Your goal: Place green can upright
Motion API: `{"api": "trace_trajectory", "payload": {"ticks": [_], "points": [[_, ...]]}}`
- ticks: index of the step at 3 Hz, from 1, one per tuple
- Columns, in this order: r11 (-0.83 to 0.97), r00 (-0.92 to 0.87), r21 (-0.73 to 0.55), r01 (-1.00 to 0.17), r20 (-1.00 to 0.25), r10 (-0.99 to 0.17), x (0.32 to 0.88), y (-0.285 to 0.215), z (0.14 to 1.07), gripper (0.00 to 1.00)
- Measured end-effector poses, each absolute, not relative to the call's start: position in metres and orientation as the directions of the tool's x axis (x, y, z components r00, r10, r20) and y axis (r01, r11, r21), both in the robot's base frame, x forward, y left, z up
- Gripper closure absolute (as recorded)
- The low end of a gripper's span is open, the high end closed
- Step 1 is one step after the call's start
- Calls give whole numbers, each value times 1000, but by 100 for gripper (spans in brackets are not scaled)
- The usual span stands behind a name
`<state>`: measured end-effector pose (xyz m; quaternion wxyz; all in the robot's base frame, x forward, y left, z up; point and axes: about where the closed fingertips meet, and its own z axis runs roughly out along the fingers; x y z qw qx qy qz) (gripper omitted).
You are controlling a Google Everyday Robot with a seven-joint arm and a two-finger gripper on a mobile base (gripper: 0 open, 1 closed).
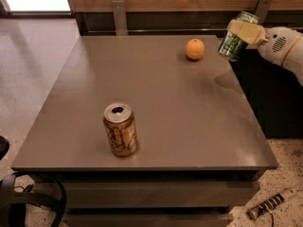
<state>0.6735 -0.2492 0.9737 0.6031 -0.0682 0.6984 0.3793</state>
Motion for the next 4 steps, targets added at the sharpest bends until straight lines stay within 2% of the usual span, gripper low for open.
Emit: {"api": "trace_trajectory", "payload": {"ticks": [1,2,4], "points": [[703,-263,448,-553,-894,362,673,-249,974,100],[691,-227,395,-606,-918,326,670,-235,979,100],[683,-100,193,-705,-980,173,645,-164,989,100]]}}
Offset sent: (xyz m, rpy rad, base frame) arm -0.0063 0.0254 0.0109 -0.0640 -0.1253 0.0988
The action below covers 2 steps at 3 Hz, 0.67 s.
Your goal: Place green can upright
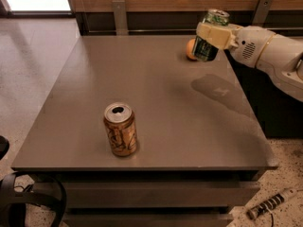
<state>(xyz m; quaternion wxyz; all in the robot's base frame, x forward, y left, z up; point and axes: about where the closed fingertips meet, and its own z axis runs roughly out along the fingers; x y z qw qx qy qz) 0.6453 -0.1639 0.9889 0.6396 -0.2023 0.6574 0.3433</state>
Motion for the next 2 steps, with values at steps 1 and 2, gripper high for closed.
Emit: {"api": "trace_trajectory", "payload": {"ticks": [1,2], "points": [[708,-75,81,-702,-996,40,639,-128,979,100],[721,-60,14,-693,-998,-38,640,-98,966,100]]}}
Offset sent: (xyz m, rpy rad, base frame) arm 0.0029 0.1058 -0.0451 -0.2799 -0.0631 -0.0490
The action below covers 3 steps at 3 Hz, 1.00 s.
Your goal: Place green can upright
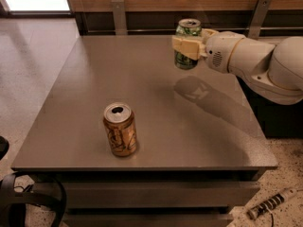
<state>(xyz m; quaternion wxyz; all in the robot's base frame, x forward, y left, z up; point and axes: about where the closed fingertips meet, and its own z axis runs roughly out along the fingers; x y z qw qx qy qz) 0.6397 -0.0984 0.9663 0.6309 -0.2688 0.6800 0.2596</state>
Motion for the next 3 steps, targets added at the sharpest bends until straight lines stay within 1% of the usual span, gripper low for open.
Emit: {"api": "trace_trajectory", "payload": {"ticks": [1,2,3], "points": [[720,-48,10,-694,-998,-33,645,-71,955,100],[701,-48,32,-712,-999,-3,650,-31,941,100],[693,-57,20,-721,-998,-30,652,-12,928,100]]}}
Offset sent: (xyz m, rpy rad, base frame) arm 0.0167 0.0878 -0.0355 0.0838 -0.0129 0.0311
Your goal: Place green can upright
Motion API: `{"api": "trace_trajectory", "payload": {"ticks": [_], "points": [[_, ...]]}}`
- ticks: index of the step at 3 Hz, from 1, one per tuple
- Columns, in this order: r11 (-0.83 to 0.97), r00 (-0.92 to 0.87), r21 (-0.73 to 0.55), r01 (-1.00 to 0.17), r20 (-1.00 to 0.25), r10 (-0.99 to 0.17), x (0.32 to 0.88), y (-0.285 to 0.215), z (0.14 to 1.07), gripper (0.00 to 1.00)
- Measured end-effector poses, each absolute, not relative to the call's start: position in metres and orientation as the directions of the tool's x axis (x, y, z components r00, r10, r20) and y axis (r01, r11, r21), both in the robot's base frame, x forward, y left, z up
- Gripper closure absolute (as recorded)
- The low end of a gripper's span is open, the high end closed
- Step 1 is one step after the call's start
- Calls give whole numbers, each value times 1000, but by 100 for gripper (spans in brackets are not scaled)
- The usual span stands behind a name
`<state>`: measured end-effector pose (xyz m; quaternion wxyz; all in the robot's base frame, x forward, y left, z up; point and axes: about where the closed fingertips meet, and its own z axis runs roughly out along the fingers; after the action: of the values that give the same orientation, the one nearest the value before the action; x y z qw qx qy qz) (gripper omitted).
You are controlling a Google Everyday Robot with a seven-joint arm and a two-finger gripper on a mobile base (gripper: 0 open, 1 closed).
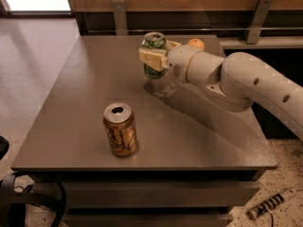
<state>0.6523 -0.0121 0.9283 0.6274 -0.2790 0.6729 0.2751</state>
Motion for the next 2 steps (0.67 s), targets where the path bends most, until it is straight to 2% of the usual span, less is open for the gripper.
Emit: {"api": "trace_trajectory", "payload": {"ticks": [1,2], "points": [[701,-86,29,-712,-995,-46,654,-2,907,100],[722,-113,67,-689,-993,-15,656,2,883,100]]}}
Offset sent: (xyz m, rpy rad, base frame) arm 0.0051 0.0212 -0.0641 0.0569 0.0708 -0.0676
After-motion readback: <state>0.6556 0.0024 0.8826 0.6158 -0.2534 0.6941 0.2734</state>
